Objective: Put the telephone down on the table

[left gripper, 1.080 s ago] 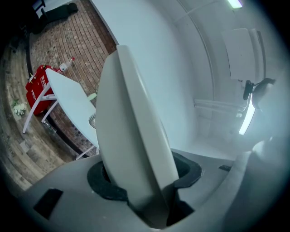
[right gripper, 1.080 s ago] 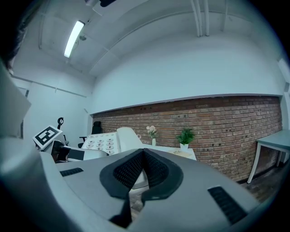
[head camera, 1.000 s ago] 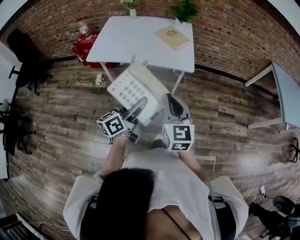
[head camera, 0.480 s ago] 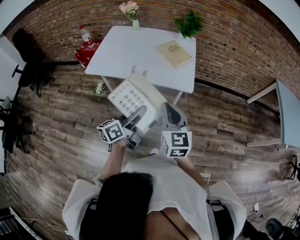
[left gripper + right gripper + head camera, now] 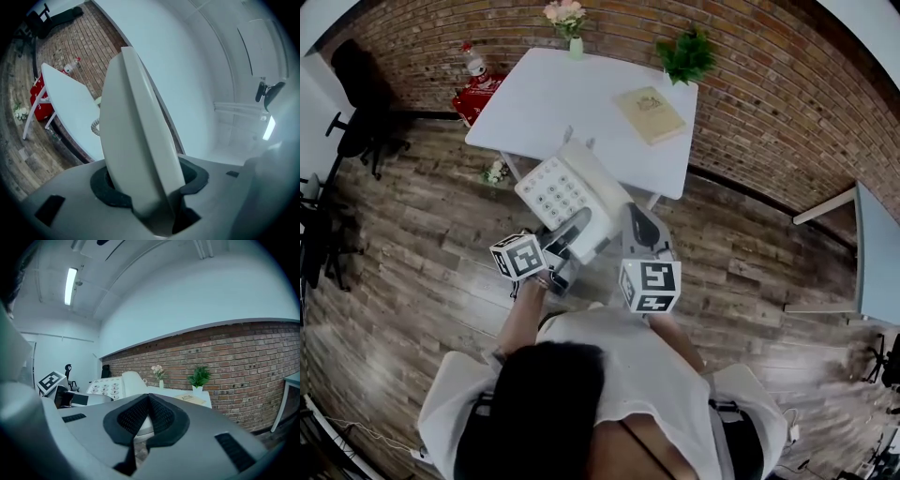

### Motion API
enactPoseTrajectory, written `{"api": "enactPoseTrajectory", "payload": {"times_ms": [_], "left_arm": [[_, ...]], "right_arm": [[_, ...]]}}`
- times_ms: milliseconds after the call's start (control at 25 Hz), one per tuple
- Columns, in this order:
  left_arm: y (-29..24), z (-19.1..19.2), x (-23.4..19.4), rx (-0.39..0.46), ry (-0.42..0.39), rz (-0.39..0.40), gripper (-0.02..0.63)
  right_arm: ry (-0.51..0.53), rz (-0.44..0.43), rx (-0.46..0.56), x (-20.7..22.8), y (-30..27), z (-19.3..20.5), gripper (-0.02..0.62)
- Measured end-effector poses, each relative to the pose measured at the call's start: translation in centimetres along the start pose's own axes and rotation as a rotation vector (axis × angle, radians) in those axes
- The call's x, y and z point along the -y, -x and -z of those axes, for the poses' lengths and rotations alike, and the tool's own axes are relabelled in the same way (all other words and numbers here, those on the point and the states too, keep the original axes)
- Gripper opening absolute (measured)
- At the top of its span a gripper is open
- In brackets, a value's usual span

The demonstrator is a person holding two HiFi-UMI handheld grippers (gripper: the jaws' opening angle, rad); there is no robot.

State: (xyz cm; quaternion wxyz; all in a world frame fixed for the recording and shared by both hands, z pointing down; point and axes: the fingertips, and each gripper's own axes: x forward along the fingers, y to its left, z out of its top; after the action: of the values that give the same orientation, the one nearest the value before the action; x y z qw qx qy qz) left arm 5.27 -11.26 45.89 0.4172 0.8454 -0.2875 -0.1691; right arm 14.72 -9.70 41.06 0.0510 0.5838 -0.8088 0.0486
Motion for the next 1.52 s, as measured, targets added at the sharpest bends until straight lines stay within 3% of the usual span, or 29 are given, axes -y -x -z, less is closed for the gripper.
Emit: {"api": "enactPoseTrajectory", "payload": {"times_ms": [320, 800, 1200, 1520], "left_arm": [[-0.8, 0.2, -0.3, 0.02, 0.014, -0.009, 0.258], [0.8, -0.8, -2.4, 0.032, 0.053, -0.041, 0.258], [-1.5, -2.9, -5.3, -0.004, 0.053, -0.032, 0.258], [-5.3, -6.7, -8.6, -0.034, 0.062, -0.014, 0.258]], "right_arm": [[-0.003, -0.026, -0.006, 0.9, -0.6, -0.1, 0.025], [0.001, -0.078, -0.044, -1.1, -2.3, 0.6, 0.025], [-0.002, -0.046, -0.075, -0.3, -6.2, 1.2, 0.025], [0.026, -0.016, -0.092, 1.3, -12.0, 0.6, 0.025]]}}
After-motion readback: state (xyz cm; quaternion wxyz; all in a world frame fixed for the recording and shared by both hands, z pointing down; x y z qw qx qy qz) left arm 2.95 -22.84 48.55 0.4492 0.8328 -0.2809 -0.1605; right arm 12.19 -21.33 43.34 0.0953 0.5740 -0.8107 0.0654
